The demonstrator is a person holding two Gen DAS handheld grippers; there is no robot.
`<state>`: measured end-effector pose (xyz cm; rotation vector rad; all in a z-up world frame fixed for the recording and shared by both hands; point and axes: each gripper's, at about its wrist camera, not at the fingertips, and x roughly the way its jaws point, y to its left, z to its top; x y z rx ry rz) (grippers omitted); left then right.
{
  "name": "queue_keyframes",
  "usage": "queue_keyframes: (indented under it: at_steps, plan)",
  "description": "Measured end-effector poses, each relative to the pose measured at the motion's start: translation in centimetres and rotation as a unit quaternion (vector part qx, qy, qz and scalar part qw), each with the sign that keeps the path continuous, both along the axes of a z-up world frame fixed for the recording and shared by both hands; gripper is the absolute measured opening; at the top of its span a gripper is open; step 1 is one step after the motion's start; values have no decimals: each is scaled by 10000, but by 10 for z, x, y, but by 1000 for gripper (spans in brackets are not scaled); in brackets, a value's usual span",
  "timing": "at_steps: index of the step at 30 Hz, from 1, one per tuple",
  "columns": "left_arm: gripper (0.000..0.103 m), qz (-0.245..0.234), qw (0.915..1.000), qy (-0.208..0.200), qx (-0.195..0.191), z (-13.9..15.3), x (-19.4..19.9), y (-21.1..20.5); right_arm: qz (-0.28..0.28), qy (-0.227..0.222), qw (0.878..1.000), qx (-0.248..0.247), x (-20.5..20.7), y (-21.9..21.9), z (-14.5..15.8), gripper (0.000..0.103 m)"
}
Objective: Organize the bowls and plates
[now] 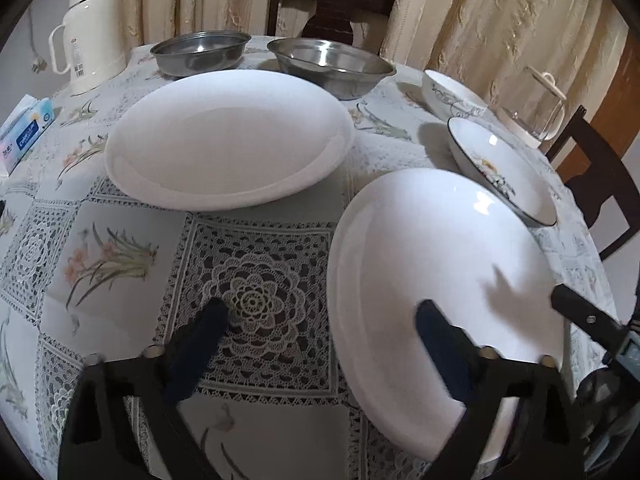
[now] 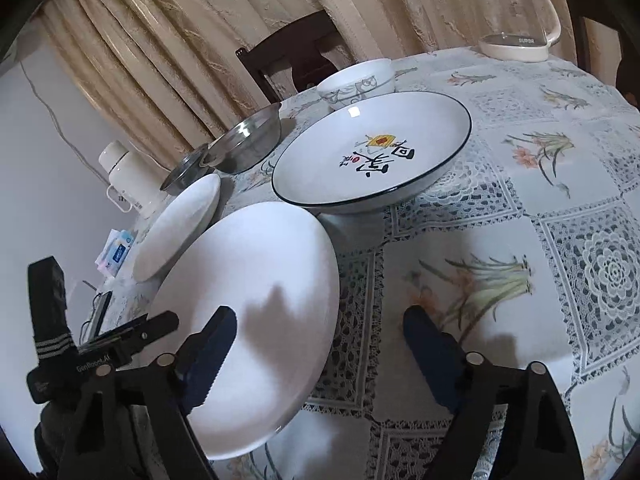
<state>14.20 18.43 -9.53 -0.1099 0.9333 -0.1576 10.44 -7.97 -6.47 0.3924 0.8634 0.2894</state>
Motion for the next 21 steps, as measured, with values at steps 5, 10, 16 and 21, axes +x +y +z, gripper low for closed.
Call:
queue_keyframes:
  at_steps: [5,10,16,21]
  plan:
    - [62,-157,9981,45,-594,2,6,4,228,-3,9997,3,4,8,-2,67]
    - [60,-301,9978,-37,-597,2,7,-4,385,18,9993,7,6,9,-3,51]
    - [53,-536,9959,-100,-716,0,6,-11,496,1,9987,-107,6,14,-3,44]
    - [53,-601,9956,-237,-675,-1,3,-11,532,-70,9979,-372,4,19,-1,44]
